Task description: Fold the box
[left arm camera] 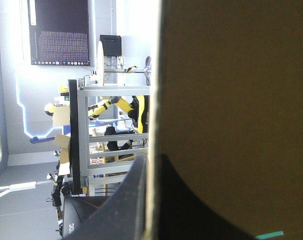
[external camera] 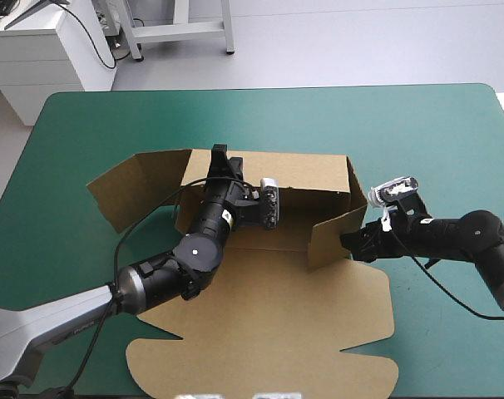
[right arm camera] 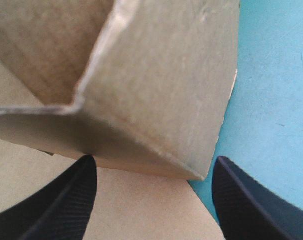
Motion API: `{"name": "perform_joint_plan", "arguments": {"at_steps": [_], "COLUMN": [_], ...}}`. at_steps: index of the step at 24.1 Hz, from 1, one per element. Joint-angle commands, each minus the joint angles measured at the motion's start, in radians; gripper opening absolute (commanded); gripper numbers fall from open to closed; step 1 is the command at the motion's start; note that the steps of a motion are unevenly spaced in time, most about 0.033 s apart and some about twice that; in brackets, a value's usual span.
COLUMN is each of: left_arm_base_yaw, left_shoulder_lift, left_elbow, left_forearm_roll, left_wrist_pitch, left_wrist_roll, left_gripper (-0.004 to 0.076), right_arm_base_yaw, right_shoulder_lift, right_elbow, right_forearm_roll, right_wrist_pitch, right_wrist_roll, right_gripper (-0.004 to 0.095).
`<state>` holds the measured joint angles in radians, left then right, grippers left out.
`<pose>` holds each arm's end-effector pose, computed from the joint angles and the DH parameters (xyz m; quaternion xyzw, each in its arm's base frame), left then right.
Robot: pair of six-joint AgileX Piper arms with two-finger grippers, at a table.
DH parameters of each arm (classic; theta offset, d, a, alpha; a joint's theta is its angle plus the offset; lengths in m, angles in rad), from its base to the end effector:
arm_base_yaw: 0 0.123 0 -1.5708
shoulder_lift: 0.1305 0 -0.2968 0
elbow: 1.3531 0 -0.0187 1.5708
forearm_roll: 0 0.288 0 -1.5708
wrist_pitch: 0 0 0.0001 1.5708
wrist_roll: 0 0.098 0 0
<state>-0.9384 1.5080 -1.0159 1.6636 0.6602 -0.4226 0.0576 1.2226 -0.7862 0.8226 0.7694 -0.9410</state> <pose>0.2643 -0.2594 0.2975 0.6032 0.5153 0.3486 0.4990 0.2598 0.0651 0.2641 -0.2367 0.8884 0.2154 0.3292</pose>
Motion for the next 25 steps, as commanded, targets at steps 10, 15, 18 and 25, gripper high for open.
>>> {"name": "perform_joint_plan", "arguments": {"at_steps": [10, 15, 18, 25], "left_arm_base_yaw": [-0.004, -0.004, -0.004, -0.004], "left_shoulder_lift": [-0.04, -0.04, -0.04, -0.04], "left_elbow": [-0.036, -0.036, -0.036, -0.036], "left_forearm_roll": [0.048, 0.048, 0.048, 0.048], "left_wrist_pitch": [0.026, 0.024, 0.024, 0.019], "left_wrist_roll": [-0.007, -0.007, -0.007, -0.007], "left_gripper": [-0.001, -0.001, -0.001, -0.001], "right_arm_base_yaw": [0.231, 0.307, 0.324, 0.324], "right_shoulder_lift": [-0.027, -0.011, 0.012, 0.023], "right_elbow": [-0.007, -0.007, -0.007, -0.007], "right_forearm_roll": [-0.053, -0.053, -0.053, -0.057], "right_wrist_pitch": [-0.385, -0.49, -0.519, -0.535], "right_wrist_roll": [0.134, 0.147, 0.153, 0.171], "right_gripper": [0.0605, 0.0605, 0.0605, 0.0605]}}
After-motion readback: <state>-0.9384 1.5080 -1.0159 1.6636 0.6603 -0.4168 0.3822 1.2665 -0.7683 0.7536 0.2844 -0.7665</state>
